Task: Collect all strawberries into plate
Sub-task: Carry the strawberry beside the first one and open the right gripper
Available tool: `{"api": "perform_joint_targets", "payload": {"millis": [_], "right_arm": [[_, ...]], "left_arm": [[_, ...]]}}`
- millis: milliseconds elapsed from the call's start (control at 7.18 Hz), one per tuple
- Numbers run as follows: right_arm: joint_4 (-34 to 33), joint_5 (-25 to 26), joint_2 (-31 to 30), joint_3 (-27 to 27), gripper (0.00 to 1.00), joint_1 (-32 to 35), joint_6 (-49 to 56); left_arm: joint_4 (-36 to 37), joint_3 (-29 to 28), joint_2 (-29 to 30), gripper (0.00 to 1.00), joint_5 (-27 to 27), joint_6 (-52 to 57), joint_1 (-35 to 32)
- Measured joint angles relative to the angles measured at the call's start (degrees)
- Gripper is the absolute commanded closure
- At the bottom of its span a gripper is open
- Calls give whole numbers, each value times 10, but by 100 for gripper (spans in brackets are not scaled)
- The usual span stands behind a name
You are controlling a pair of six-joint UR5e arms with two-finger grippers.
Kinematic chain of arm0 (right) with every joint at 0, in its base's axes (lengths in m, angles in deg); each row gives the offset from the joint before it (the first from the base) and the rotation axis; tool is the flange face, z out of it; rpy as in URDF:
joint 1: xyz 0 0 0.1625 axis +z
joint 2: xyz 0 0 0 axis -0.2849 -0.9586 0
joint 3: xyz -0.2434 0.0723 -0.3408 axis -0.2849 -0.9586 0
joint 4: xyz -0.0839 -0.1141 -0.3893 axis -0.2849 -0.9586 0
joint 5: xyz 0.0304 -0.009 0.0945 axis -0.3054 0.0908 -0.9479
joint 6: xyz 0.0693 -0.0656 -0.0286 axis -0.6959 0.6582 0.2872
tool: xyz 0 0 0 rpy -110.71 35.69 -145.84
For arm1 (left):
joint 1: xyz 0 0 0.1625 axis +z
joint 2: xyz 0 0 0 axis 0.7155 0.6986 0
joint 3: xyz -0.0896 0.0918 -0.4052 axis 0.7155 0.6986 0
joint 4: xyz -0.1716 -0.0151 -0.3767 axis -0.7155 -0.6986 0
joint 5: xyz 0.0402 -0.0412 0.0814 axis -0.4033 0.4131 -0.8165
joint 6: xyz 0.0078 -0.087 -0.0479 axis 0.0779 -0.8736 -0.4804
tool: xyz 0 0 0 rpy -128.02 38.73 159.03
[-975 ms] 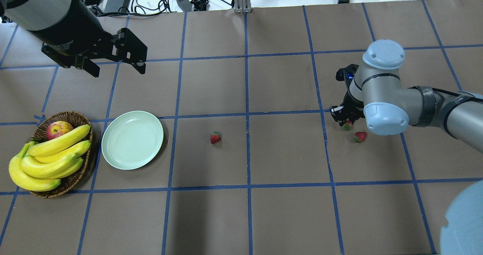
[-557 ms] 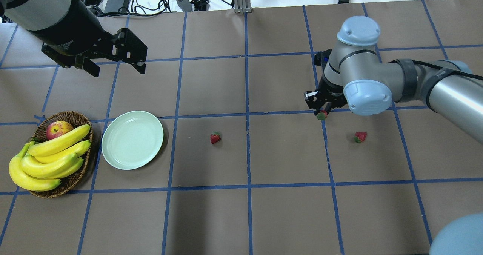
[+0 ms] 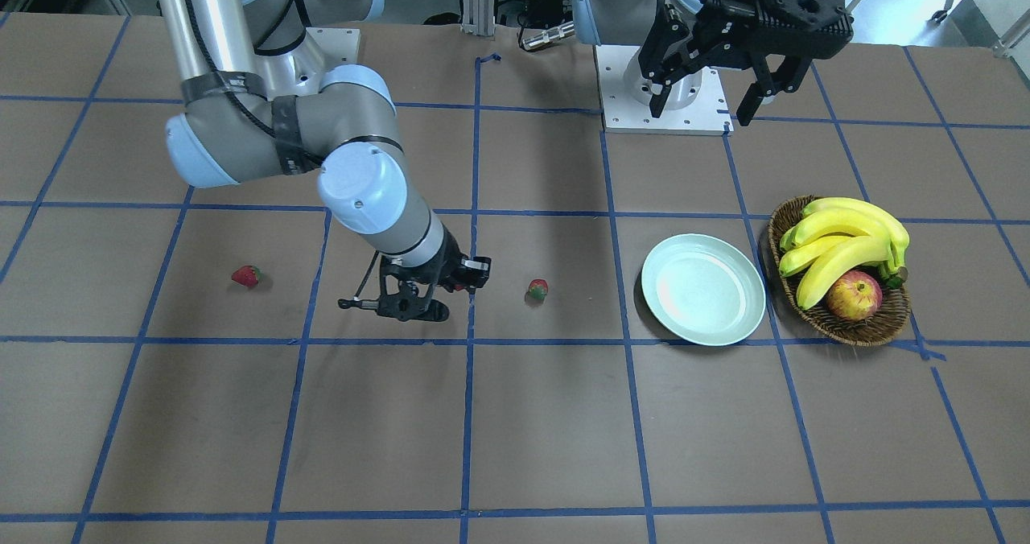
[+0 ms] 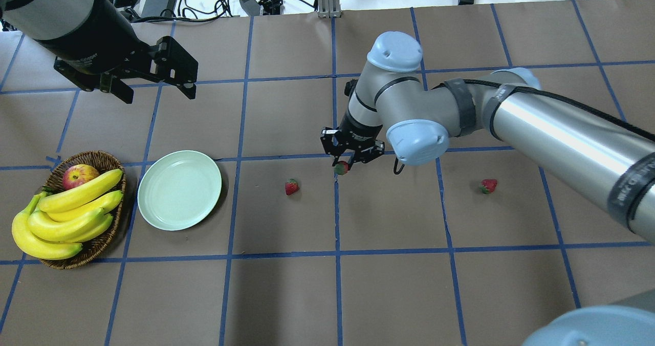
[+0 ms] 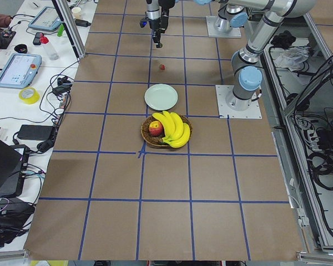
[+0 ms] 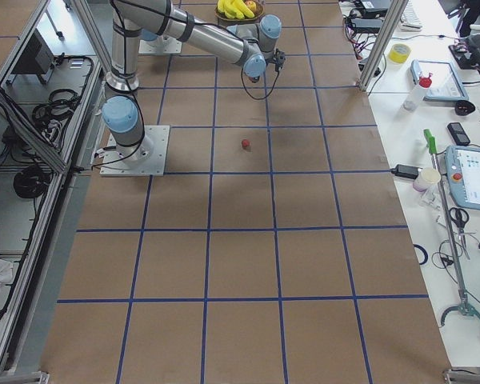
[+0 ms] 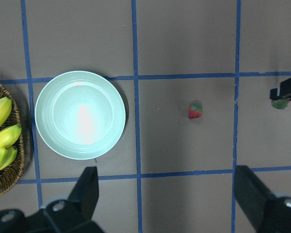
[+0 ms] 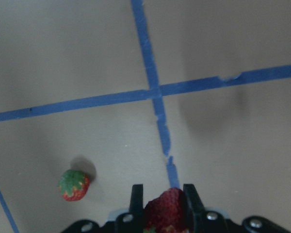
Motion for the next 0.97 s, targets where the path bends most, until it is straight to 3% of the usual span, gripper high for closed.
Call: {"api": "perform_joint_targets", "payload": {"millis": [139, 278, 418, 557, 975], "right_arm": [[-17, -13, 24, -6, 100, 20, -19], [-27, -29, 40, -9, 62, 30, -27], [-31, -43, 49, -10, 10, 34, -30], [-34, -49, 54, -11, 0, 35, -31], [-32, -17, 32, -9, 0, 35, -1]], "left_arm": [[0, 0, 0, 0, 0, 0, 0], [0, 1, 0, 0, 0, 0, 0], [1, 1, 0, 0, 0, 0, 0], [2, 2, 0, 0, 0, 0, 0], [3, 2, 0, 0, 0, 0, 0]]}}
